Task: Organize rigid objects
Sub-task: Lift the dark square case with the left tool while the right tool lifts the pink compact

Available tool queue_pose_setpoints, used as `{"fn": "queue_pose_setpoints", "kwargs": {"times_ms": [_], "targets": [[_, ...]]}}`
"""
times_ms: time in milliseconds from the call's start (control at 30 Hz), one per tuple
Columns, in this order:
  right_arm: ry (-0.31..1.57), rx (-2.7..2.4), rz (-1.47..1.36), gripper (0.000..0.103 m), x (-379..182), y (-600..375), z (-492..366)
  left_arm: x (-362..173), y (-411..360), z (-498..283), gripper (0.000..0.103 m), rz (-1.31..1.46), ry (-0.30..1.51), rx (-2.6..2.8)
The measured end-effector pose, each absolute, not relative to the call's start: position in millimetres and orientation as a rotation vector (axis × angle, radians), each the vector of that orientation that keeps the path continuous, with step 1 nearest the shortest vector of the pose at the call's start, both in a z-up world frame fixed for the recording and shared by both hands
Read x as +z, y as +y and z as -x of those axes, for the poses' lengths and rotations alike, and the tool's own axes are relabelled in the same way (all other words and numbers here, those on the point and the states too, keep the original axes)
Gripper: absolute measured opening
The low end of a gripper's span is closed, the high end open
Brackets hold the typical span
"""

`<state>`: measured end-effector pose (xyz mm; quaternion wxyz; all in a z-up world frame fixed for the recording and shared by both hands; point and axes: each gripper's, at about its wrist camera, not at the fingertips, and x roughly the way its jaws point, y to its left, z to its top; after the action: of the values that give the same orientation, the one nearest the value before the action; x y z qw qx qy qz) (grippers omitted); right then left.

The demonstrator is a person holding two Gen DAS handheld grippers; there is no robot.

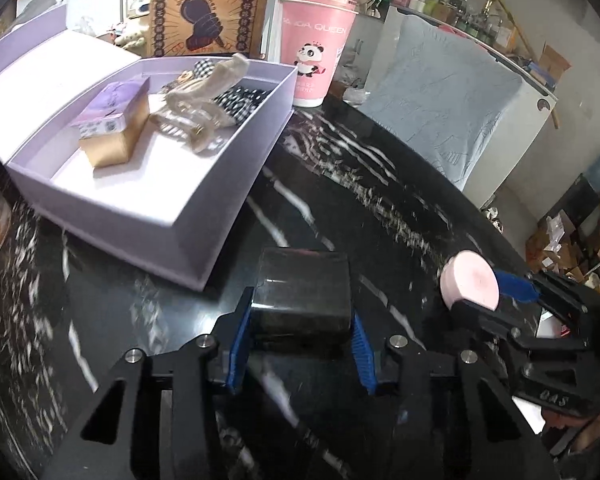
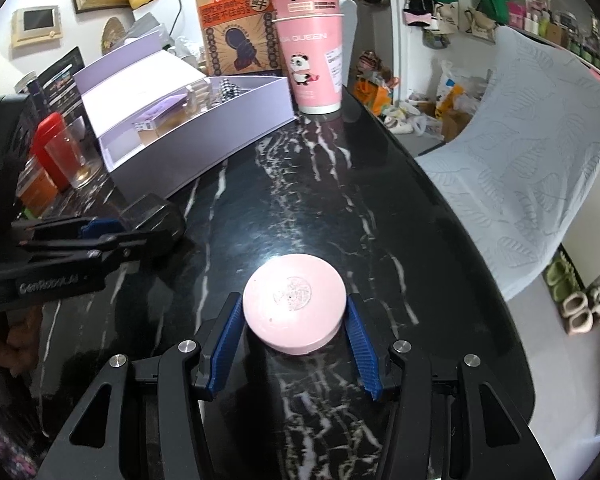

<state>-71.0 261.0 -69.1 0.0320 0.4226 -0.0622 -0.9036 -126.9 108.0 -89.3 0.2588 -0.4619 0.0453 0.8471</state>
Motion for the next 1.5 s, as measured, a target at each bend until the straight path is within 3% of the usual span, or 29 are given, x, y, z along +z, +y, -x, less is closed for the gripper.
{"fn": "queue_pose_setpoints", "kwargs": {"times_ms": [533, 967, 1067, 1133, 1167, 1500], "targets": [[-0.089, -2.635, -1.237, 0.051, -71.1, 193.0, 67.9, -81.3, 26.3, 84.8, 0.043, 1.276, 0.033, 2.412], [-0.093, -2.628, -1.247, 0.051, -70.2, 186.8, 68.7, -92.3, 40.6, 99.6, 0.047, 1.289, 0.082, 2.32], [-0.103, -2.632, -1.253, 0.051, -69.8, 189.0, 70.5, -93.4, 42.3, 104.8, 0.056, 1.289, 0.059, 2.316], [-0.11, -2.633, -1.256, 0.051, -69.7, 190.8, 71.6, -94.5, 43.3, 107.7, 0.077, 1.291, 0.054, 2.32], [-0.114, -2.634, -1.258, 0.051, -69.7, 191.8, 72.2, -95.3, 44.2, 109.7, 0.08, 1.294, 0.055, 2.324], [-0.129, -2.643, -1.257, 0.051, -69.2, 195.8, 75.9, -97.1, 56.8, 114.9, 0.08, 1.265, 0.119, 2.3]]}}
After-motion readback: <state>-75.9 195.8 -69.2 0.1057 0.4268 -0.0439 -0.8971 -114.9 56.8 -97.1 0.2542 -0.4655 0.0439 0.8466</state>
